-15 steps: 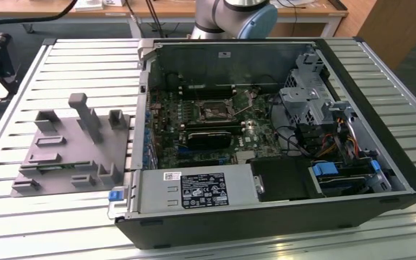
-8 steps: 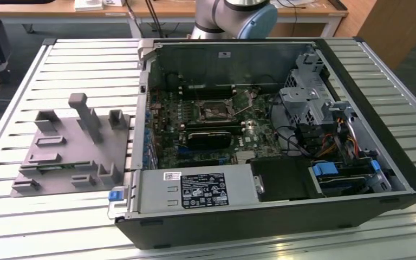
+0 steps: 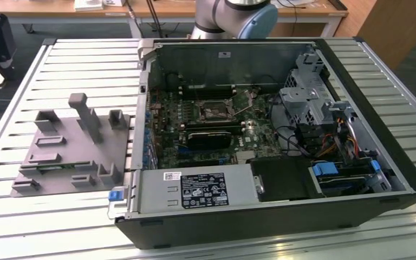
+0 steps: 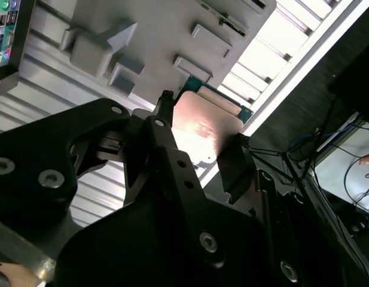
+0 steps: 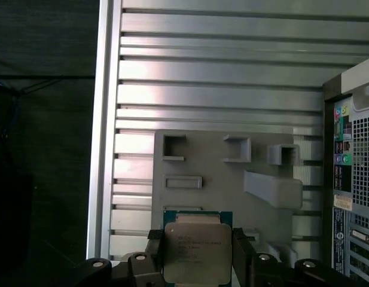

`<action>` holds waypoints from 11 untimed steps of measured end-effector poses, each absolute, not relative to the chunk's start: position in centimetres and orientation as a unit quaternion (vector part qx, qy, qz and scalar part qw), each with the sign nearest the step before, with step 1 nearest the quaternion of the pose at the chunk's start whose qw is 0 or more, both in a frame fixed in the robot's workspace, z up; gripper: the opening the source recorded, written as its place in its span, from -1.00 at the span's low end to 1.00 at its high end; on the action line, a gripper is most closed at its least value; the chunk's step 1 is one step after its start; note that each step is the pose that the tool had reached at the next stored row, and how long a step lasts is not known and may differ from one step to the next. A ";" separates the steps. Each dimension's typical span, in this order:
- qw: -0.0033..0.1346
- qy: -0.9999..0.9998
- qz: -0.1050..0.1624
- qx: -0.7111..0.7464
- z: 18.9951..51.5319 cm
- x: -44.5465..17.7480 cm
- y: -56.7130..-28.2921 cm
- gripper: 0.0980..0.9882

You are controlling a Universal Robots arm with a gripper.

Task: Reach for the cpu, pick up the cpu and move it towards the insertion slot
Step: 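Pick up the cpu and move it towards the insertion slot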

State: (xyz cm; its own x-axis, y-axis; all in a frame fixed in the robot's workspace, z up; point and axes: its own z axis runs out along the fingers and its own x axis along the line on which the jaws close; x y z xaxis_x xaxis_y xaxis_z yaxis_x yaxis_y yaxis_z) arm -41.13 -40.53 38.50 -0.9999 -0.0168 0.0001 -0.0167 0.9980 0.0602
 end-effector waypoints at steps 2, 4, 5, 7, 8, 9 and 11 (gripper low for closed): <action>0.000 -1.000 -0.030 0.008 38.5 -40.6 -40.5 0.00; 0.000 -0.999 -0.031 0.008 38.5 -40.1 -40.5 0.00; 0.000 -0.999 -0.031 0.008 38.5 -39.8 -40.5 0.00; 0.001 -0.999 -0.031 0.008 38.5 -39.2 -40.5 0.00; 0.001 -0.999 -0.031 0.008 38.5 -38.9 -40.5 0.00; 0.001 -0.999 -0.031 0.008 38.5 -38.5 -40.5 0.00; 0.002 -0.999 -0.032 0.008 38.5 -37.9 -40.6 0.00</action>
